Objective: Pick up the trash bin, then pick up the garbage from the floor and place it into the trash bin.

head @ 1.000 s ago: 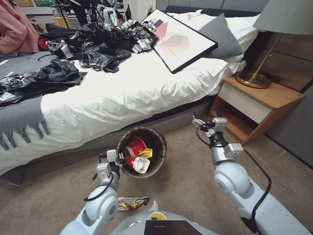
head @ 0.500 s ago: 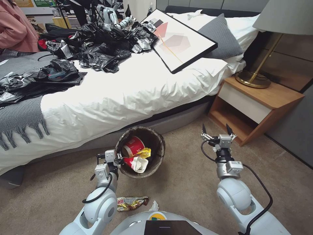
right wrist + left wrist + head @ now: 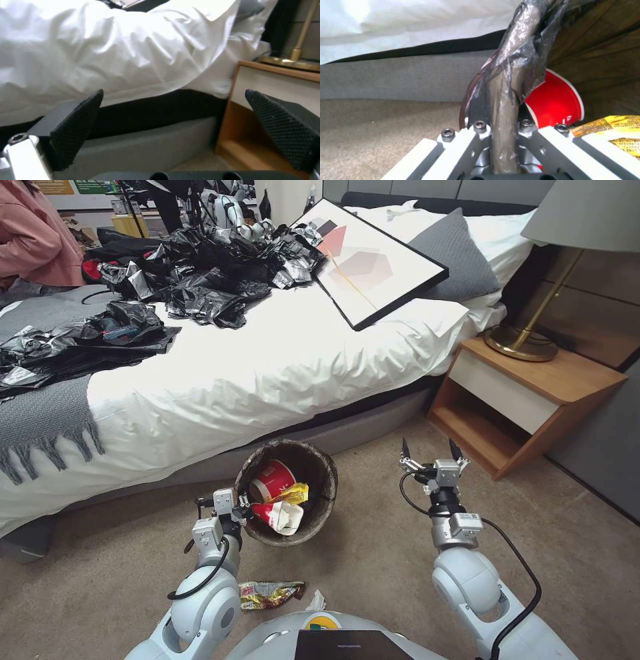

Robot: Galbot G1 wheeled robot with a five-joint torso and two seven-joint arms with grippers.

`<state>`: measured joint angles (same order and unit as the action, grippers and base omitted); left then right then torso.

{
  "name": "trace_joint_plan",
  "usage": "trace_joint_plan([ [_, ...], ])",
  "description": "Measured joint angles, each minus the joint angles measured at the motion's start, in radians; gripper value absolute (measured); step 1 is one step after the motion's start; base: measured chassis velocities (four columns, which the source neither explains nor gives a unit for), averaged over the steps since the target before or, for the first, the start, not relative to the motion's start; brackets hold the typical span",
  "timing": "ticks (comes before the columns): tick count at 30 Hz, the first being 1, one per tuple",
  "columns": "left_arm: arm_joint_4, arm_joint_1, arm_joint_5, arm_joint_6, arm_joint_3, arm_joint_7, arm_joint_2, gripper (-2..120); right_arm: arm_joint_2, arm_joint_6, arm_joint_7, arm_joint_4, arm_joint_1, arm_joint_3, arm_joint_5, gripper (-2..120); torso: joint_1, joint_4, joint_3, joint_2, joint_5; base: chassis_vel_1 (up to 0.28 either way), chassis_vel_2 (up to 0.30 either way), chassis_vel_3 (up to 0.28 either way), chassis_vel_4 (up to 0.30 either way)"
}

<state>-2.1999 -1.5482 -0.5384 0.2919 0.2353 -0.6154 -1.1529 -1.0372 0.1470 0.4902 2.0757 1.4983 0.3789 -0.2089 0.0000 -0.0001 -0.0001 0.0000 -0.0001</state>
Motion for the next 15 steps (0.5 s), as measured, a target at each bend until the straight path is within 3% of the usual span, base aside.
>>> trace_joint_plan([
  [15,-0.008,-0.016,0.003,-0.002,0.002,-0.002,-0.017,0,-0.011,-0.003,0.000,-0.022,-0.032,-0.066,-0.004,100,0.000,0.0000,0.000,0.000,0.0001,0.056,0.058,0.051,0.059],
])
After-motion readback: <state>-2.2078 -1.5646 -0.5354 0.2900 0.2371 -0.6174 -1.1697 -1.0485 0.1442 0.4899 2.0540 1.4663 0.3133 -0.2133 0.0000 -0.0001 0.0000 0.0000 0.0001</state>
